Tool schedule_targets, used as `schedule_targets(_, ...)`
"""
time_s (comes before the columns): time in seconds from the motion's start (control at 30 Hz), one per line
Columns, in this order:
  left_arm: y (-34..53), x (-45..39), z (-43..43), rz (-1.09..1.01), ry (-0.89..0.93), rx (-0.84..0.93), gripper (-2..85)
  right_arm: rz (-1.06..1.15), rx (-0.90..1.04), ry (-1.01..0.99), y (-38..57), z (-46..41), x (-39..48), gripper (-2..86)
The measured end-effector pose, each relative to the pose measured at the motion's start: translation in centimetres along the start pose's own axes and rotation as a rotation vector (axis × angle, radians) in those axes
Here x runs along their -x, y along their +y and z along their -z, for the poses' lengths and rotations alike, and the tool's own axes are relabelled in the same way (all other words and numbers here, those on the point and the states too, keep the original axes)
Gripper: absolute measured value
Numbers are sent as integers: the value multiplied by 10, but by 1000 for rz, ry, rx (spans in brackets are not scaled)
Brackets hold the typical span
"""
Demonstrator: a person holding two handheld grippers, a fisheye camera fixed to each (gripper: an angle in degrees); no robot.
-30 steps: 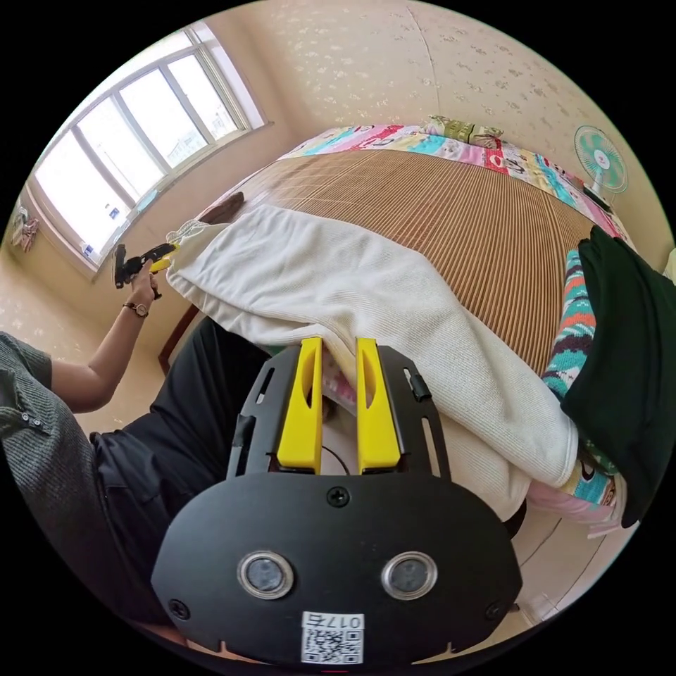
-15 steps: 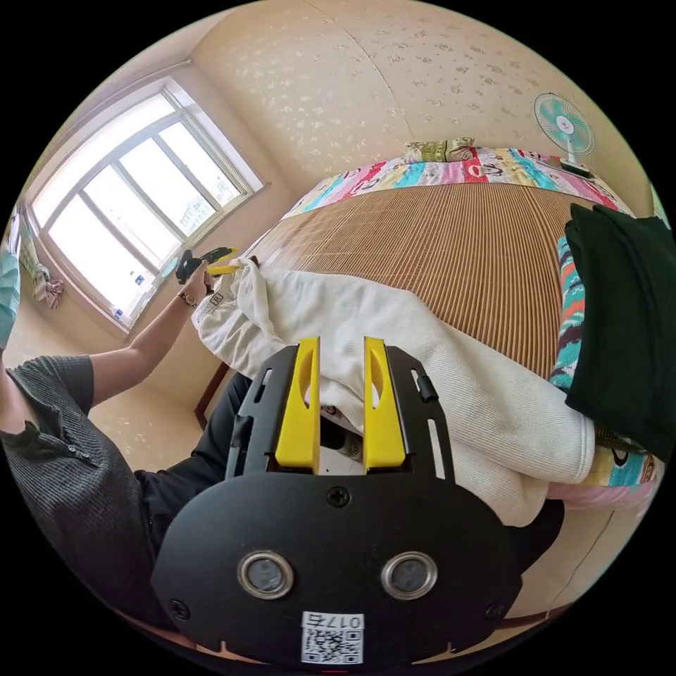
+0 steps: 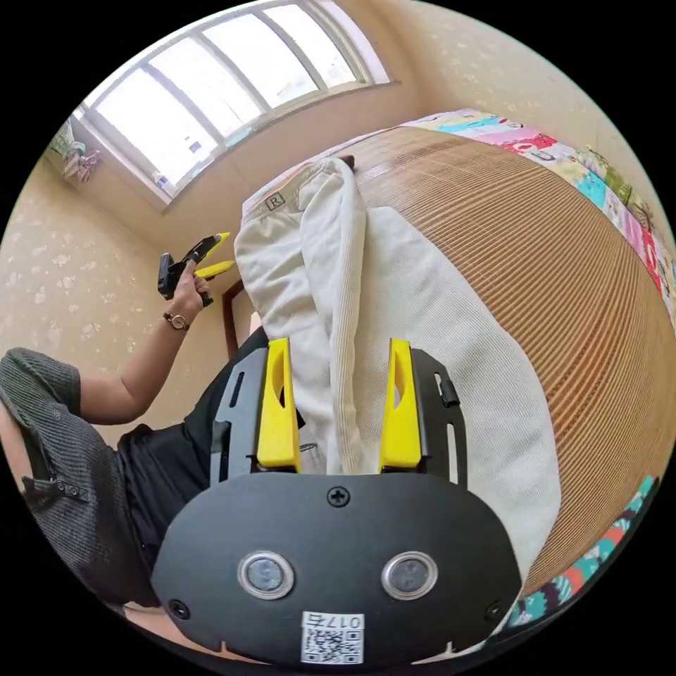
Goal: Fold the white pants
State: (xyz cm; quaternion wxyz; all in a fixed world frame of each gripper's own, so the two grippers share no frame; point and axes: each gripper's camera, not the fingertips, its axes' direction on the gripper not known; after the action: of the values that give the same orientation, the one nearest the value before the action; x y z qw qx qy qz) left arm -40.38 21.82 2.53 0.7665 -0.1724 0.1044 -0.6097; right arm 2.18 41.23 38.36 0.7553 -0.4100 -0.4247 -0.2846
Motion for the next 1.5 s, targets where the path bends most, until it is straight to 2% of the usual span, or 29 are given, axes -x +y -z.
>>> schedule_targets(0.07,-12,-13,-10,-46,45,63,104,29,106,76,-37,-15,2,67)
schedule_targets(0.13,-20,-56,-1,-184,-12,98,51,-30,134,308,-73,3,3,47)
schedule_targets(0.17,-23,-99,4,-366,-40,134,45,-38,122,361,-81,13,3,46)
schedule_targets(0.2,-23,-142,8,-529,-78,144,41,-68,81,459,-100,36,3,43)
schedule_targets(0.27,-30,-193,10,-691,-108,142,39,-101,14,563,-136,69,1,42)
schedule_targets(0.37,-60,-247,29,-824,-176,49,38,-166,-98,801,-199,117,7,42)
schedule_targets(0.43,-67,-269,57,-900,-162,-37,37,-189,-361,839,-224,160,26,44)
schedule_targets(0.47,-67,-275,76,-942,-181,-108,38,-186,-415,826,-229,168,31,46)
schedule_targets(0.53,-72,-269,95,-937,-237,-217,39,-128,-535,700,-258,176,43,53)
schedule_targets(0.57,-81,-253,98,-898,-289,-260,40,-117,-527,649,-268,172,43,56)
schedule_targets(0.63,-108,-215,88,-781,-380,-245,44,-164,-281,461,-309,137,26,107)
schedule_targets(0.67,-130,-175,77,-659,-435,-192,49,-188,-214,433,-314,125,23,133)
schedule_targets(0.7,-147,-128,67,-512,-442,-116,55,-218,-167,411,-307,103,23,162)
schedule_targets(0.73,-151,-104,65,-440,-419,-82,59,-197,-210,399,-281,89,35,166)
schedule_targets(0.77,-150,-65,64,-357,-322,-28,76,-172,-239,388,-264,82,43,155)
schedule_targets(0.83,-126,-33,72,-328,-256,-28,114,-78,-279,341,-179,52,72,127)
schedule_targets(0.97,-49,-31,82,-453,-229,10,135,-222,-221,345,-26,6,91,146)
schedule_targets(1.03,-24,-37,73,-476,-207,91,135,-434,-200,406,76,-7,101,162)
schedule_targets(1.13,3,-41,52,-438,-156,216,144,-698,-211,474,175,-9,117,175)
schedule_targets(1.23,16,-39,27,-361,-78,294,156,-775,-319,376,212,3,126,142)
schedule_targets(1.3,17,-43,14,-294,-8,342,161,-814,-415,401,211,28,136,135)
schedule_targets(1.37,15,-51,17,-275,-24,323,173,-820,-510,440,207,52,145,146)
schedule_targets(1.47,13,-65,24,-290,-94,326,166,-826,-255,318,171,35,113,154)
schedule_targets(1.5,11,-68,28,-288,-120,332,147,-808,-110,248,155,10,102,134)
